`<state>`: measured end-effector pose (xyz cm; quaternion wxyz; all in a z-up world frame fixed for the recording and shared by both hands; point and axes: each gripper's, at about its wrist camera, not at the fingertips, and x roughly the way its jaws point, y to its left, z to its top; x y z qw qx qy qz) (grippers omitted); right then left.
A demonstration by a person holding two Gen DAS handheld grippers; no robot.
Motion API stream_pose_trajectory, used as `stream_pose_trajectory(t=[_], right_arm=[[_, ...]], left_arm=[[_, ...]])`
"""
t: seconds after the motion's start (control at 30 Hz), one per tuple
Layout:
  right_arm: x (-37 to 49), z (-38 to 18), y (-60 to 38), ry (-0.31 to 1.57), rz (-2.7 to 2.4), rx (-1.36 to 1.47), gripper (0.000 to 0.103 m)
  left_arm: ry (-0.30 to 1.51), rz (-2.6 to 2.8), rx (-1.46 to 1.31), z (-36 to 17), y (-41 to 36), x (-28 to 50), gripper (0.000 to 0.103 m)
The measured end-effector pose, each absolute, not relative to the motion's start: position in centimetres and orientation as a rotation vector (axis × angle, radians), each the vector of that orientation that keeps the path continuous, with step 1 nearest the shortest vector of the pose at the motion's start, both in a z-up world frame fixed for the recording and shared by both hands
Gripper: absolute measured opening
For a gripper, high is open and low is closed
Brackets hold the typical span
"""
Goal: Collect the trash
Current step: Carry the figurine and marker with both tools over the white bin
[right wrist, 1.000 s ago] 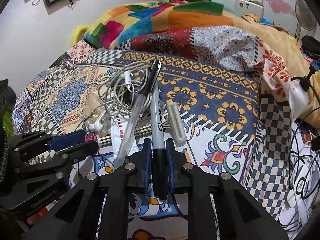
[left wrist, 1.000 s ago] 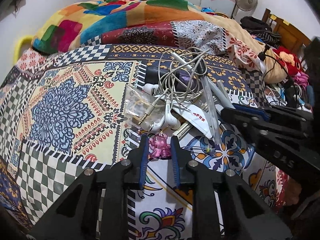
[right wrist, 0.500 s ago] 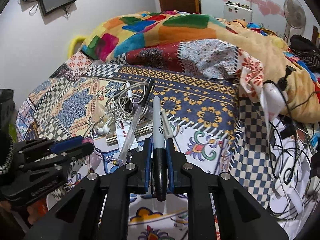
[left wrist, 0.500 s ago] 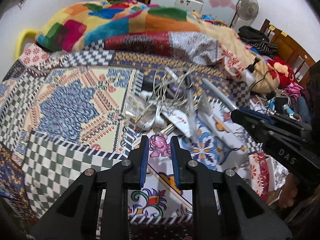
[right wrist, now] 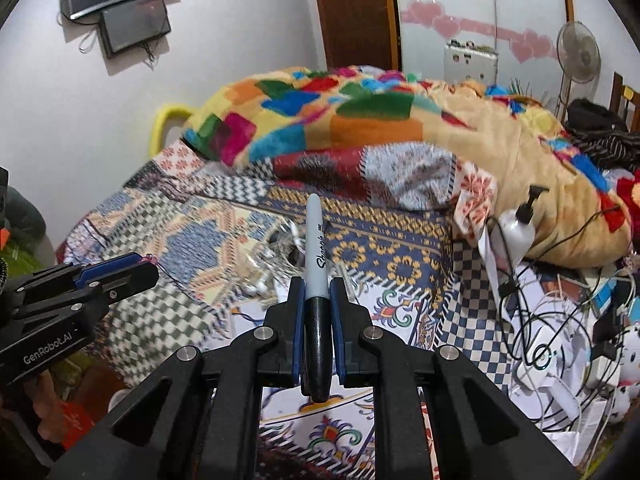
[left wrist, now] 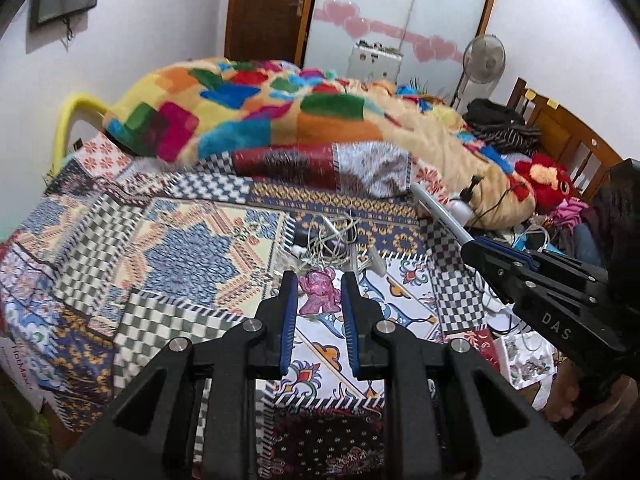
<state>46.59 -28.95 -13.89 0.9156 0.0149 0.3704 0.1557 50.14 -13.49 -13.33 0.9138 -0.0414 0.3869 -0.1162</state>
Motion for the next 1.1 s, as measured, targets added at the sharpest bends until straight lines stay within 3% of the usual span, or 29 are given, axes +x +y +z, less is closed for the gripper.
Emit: stream_pose_trajectory(t=[0.47,1.1], right_arm=[[39.4,-6.6,-25.1,0.634,0.394,0.0,0.011],[30.4,-3.7,-15.6,0.58,0.59,-0.048,0.011]], left_arm=[[0.673,-0.156,-0.08,-6.3,-8.6,40.2,0.021],[0.605,0.02,-0.128,-3.5,1.7,28.2,0.021]])
